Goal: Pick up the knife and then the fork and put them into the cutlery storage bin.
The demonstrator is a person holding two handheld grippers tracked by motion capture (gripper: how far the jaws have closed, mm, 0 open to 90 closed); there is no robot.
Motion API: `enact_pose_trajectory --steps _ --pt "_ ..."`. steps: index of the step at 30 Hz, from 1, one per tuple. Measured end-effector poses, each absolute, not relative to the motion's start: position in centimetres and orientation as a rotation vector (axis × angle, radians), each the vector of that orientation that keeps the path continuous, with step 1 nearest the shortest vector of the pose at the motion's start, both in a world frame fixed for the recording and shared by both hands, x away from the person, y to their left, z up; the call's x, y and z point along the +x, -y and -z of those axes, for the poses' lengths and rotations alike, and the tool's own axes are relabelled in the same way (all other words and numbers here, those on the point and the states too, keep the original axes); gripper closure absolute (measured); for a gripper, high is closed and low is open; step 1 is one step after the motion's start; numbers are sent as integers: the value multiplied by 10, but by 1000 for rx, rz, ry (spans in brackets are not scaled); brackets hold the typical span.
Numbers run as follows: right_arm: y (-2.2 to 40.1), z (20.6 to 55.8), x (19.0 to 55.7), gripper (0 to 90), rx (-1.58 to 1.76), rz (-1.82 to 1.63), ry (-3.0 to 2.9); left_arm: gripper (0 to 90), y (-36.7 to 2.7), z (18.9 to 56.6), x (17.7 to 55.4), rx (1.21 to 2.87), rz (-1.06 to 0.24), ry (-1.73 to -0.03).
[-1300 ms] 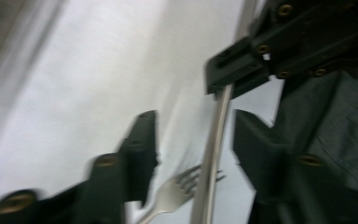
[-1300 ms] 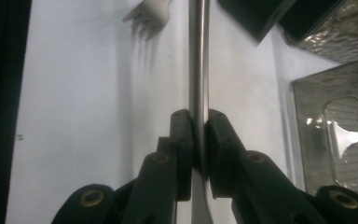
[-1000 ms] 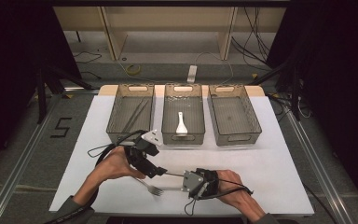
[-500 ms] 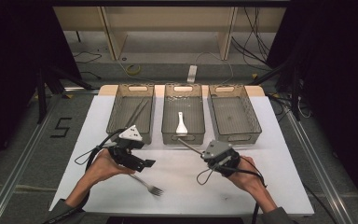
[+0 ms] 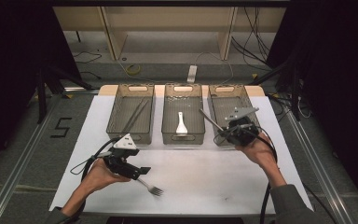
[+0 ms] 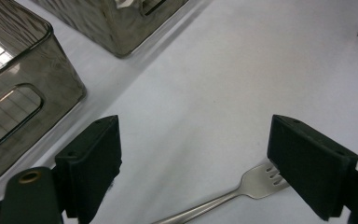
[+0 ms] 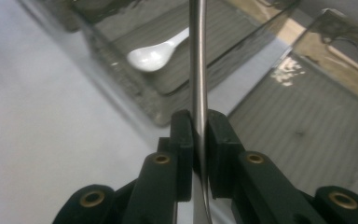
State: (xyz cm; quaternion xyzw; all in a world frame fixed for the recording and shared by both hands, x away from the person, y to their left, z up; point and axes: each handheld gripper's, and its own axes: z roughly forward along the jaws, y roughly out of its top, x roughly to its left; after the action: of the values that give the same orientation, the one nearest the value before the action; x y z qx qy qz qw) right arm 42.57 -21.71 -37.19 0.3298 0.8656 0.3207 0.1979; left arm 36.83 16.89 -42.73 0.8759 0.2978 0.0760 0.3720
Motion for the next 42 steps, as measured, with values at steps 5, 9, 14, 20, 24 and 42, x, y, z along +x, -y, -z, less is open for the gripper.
enact_pose_trajectory --steps 5,9,14,20,24,42 --pt "219 361 458 832 1007 -835 -2380 163 -173 431 366 2232 -199 -778" --pt "217 361 479 832 1058 -807 -2359 163 -175 428 361 2196 -230 -768" --pt "218 365 509 832 1173 -788 -2332 164 -177 425 357 2142 -235 -762" --pt "219 374 531 832 1236 -727 -2326 159 -177 426 356 2146 -234 -764" --pt "218 380 541 832 1276 -717 -2309 160 -178 422 354 2106 -265 -756" --pt "221 390 564 830 1401 -660 -2242 157 -181 419 352 2013 -280 -754"
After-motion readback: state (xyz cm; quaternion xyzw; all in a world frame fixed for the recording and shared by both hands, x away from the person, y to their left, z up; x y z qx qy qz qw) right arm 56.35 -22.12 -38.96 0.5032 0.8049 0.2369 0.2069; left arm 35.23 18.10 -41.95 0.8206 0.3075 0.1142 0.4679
